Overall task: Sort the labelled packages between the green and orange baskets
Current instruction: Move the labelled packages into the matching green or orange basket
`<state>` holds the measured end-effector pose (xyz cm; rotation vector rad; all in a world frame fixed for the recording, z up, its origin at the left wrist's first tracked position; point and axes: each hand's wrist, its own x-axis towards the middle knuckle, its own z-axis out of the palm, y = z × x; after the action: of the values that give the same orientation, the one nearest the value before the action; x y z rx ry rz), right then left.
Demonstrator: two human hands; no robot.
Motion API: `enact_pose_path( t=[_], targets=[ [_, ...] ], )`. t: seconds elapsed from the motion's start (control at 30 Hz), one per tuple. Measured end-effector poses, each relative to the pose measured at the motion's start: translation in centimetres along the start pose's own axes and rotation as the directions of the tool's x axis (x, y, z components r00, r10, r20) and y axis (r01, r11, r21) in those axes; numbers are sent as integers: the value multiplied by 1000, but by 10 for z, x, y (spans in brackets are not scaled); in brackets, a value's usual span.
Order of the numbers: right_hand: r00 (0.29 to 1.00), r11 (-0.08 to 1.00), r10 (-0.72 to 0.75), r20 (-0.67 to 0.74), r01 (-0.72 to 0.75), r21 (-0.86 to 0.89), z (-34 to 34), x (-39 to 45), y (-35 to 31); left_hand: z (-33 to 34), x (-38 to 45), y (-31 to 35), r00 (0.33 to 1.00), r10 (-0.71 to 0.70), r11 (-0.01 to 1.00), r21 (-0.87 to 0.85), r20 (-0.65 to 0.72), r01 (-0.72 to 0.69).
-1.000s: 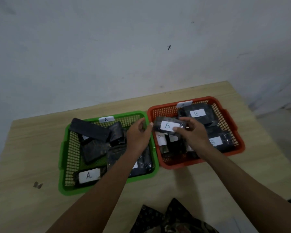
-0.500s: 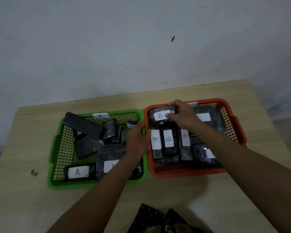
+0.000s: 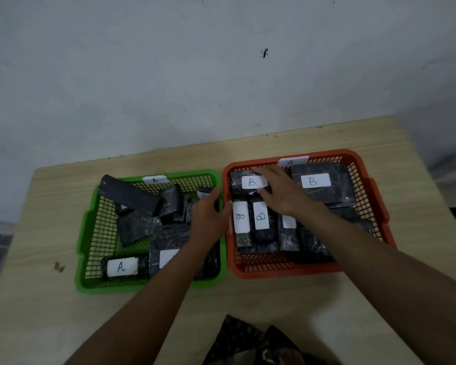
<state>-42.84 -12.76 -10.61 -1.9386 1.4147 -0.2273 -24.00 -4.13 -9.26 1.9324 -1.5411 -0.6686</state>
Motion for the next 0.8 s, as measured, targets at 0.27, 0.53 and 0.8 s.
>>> enact_pose_path(
  t=[0.27,0.53,0.8],
  targets=[
    [997,991,27,-69,-36,-131,5,-8,-19,-11,7,-4,995,-82,992,-96,54,87],
    [942,973,-227,-248,209,-96,28,-15,-87,-66,0,-38,988,-92,989,-131,-128,75],
    [923,930,-367,-113,360,-78,96,3,-178,-145,-22,-116,968,-132,989,35,-212,143]
  ],
)
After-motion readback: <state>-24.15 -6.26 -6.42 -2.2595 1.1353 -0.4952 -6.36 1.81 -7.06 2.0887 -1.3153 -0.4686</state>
